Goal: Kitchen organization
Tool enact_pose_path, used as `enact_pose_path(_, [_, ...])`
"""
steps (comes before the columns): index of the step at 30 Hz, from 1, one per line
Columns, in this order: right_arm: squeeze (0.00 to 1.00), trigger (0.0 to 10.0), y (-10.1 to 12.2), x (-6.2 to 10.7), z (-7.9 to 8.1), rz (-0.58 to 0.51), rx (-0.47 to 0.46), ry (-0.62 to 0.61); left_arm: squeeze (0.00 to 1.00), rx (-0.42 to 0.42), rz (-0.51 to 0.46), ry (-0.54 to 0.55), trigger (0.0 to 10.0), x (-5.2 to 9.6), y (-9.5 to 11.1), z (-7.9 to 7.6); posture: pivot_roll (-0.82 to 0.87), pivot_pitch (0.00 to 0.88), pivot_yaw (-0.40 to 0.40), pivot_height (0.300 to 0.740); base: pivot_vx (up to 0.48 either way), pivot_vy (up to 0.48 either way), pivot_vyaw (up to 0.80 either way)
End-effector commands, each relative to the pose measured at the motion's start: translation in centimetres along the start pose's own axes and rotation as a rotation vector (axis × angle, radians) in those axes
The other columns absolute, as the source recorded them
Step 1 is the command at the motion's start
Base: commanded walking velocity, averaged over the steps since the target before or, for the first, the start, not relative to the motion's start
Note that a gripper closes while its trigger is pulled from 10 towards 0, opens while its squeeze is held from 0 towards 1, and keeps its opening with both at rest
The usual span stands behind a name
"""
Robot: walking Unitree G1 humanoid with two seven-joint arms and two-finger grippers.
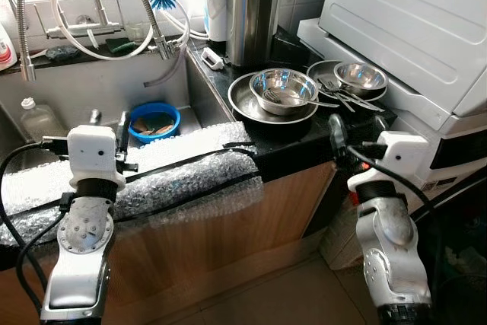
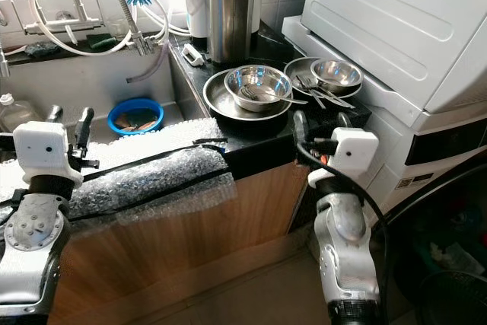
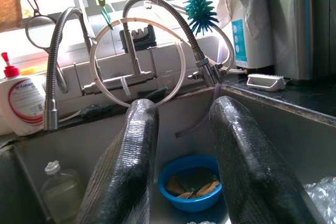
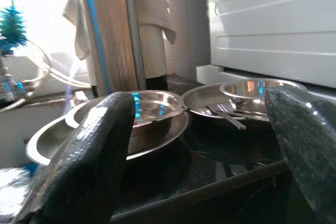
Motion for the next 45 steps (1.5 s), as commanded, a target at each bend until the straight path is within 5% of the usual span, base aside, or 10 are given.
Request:
enact_pose_path(1, [0.0, 10.0, 0.6, -0.8, -0.6, -0.018, 0.011, -0.026, 0.0, -0.004, 0.006, -0.007, 10.0, -0.3, 0.0, -0.5, -0.08, 0.0, -0.054, 0.727, 0.0, 0.0, 0.0])
enact_pose_path(10, [0.0, 10.0, 1.5, -3.8, -0.1, -0.024, 0.006, -0.017, 0.0, 0.011, -0.005, -0.02, 10.0, -0.5, 0.2, -1.1, -0.08, 0.0, -0.049, 0.727, 0.0, 0.0, 0.0])
enact_pose_path(14, [0.0, 10.0, 2.1, -5.1, 0.5, -0.041, -0.072, -0.023, 0.0, 0.017, -0.007, -0.033, 10.0, -0.4, 0.2, -1.6, -0.07, 0.0, -0.049, 0.727, 0.0, 0.0, 0.0])
enact_pose_path(37, [0.0, 10.0, 1.2, -5.6, 0.4, 0.004, -0.08, -0.022, 0.0, 0.019, -0.004, -0.055, 10.0, -0.4, 0.2, -2.1, -0.07, 0.0, -0.052, 0.727, 0.0, 0.0, 0.0])
enact_pose_path(45, [0.0, 10.0, -1.1, -5.2, 0.1, 0.121, -0.043, -0.045, 0.0, 0.016, 0.0, -0.061, 10.0, -0.4, 0.2, -2.2, -0.07, 0.0, -0.051, 0.727, 0.0, 0.0, 0.0])
Point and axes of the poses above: a point about 5 cm out from each wrist's last joint towards the gripper, its own x axis pointing back from the gripper into the wrist, its own y axis along the axis of the wrist's last joint, z = x × y, the point moved 3 cm from there along -x, pointing out of the wrist towards the gripper
